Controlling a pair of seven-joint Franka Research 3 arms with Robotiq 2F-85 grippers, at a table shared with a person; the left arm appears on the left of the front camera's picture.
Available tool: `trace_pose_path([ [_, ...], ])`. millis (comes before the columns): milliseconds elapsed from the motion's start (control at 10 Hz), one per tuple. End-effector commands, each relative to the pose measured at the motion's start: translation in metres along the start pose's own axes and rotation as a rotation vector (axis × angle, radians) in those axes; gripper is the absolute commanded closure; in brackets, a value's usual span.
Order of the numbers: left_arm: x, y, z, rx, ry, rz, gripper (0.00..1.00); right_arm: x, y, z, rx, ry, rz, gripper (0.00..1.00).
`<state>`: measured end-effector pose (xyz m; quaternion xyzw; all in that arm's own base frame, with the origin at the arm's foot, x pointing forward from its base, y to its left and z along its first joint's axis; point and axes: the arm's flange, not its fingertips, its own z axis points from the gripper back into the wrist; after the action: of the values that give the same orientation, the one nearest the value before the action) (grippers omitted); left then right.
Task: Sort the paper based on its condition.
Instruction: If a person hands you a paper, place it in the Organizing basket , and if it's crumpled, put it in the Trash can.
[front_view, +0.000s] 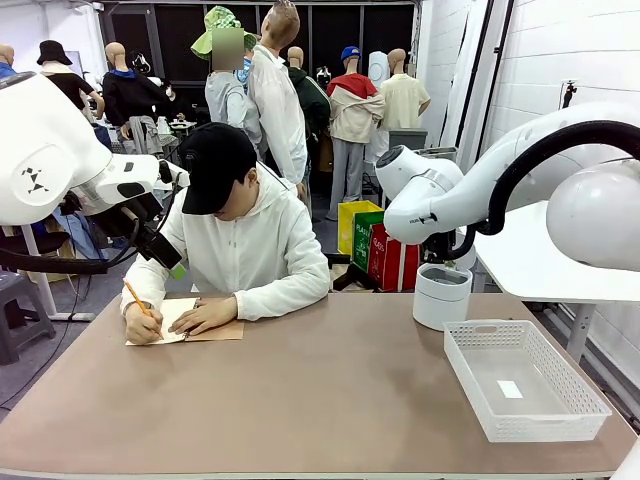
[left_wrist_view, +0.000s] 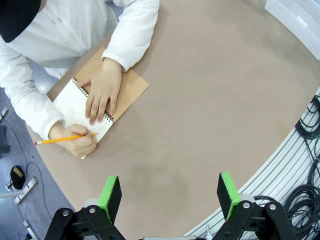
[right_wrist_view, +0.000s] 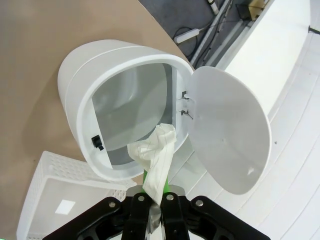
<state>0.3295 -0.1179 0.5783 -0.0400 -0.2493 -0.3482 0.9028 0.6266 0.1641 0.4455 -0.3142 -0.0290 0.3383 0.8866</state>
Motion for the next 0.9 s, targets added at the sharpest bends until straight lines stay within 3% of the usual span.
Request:
trace_pose_path([
  [0,-0.0002,0.0003,0.0006,-0.018,-0.006,-0.006,0.0,0.0103,-0.0012,-0.007,-0.049,-0.016,-0.043,0.72],
  [300,-0.0002,0.0003,0.0006,-0.018,-0.006,-0.006,0.0,0.0139,0.0007,-0.0085,-0.039,-0.022,-0.035,0.13],
  [400,-0.0002,0.0003,0.0006,-0.018,-0.006,-0.006,0.0,0.0136,0.0006,-0.0088,-0.034,-0.018,-0.035,0.0],
  [800,-0.0002,0.0003,0.0006,-0.018,-0.006,-0.006,0.0,0.0128,-0.0019,-0.0059,-0.026,-0.002,-0.045,0.0],
])
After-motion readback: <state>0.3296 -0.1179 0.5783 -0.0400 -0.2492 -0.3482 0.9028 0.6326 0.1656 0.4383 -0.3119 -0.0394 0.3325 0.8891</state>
